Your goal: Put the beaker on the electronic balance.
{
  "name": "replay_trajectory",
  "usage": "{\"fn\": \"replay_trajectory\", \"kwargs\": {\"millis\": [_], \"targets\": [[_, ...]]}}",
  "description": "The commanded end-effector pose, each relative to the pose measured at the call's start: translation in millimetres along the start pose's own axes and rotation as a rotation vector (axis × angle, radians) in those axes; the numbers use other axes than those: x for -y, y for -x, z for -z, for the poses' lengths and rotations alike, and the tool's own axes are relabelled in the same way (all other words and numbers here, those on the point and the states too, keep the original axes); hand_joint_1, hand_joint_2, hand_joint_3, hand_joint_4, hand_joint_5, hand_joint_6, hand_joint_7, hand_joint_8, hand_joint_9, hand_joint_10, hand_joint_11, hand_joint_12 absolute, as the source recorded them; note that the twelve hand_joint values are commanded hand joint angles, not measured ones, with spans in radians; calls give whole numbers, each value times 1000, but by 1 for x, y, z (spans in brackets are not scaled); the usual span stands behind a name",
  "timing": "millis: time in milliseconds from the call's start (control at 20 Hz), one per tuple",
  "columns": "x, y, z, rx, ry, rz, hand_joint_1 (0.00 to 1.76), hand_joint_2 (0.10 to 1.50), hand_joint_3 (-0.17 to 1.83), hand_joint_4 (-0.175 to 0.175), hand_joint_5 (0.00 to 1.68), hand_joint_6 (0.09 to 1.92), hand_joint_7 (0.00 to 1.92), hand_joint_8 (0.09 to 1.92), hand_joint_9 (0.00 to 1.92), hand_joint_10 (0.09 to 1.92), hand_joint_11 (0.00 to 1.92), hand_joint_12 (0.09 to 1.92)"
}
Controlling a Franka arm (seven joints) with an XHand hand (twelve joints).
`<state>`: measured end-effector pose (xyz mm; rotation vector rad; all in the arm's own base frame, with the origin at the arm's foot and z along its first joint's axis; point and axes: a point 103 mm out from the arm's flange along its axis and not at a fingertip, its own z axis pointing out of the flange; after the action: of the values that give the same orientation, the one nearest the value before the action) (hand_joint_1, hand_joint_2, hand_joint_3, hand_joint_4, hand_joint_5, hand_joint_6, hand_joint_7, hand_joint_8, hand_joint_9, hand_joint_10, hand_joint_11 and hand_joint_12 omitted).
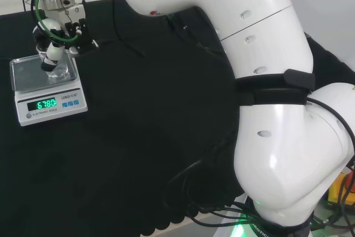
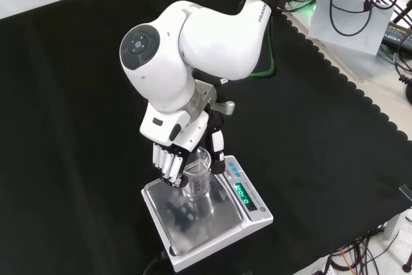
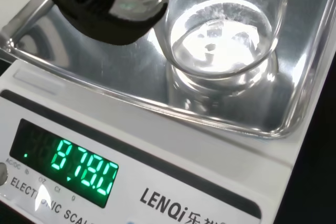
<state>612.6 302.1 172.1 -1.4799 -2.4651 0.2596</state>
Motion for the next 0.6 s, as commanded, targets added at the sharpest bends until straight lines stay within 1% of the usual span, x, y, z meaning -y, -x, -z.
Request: {"fn": "replay_trajectory", "kwargs": {"millis": [50, 350, 450, 500, 550, 600], "targets": [[-7, -7, -10, 5, -28, -2, 1059, 1090, 326, -125, 736, 1423, 610, 1402, 829, 1271, 807, 1251], [-5, -4, -13, -4, -16, 1, 1059, 1088, 332, -124, 736, 1425, 610, 1402, 829, 1271, 803, 1251], [-4, -5, -11, 0, -16, 3, 1050, 1089, 335, -112, 730, 1433, 609, 1394, 830, 1263, 801, 1254], [-3, -5, -10, -1, -18, 3, 1062, 969, 424, -85, 599, 1418, 597, 1320, 843, 1183, 789, 1256], [-2, -5, -9, -5, -14, 9, 1048, 817, 523, -60, 394, 1219, 551, 1244, 818, 1114, 732, 1282], [-1, -5, -8, -9, -11, 14, 1008, 698, 583, -34, 228, 933, 473, 1176, 760, 1056, 626, 1321]]}}
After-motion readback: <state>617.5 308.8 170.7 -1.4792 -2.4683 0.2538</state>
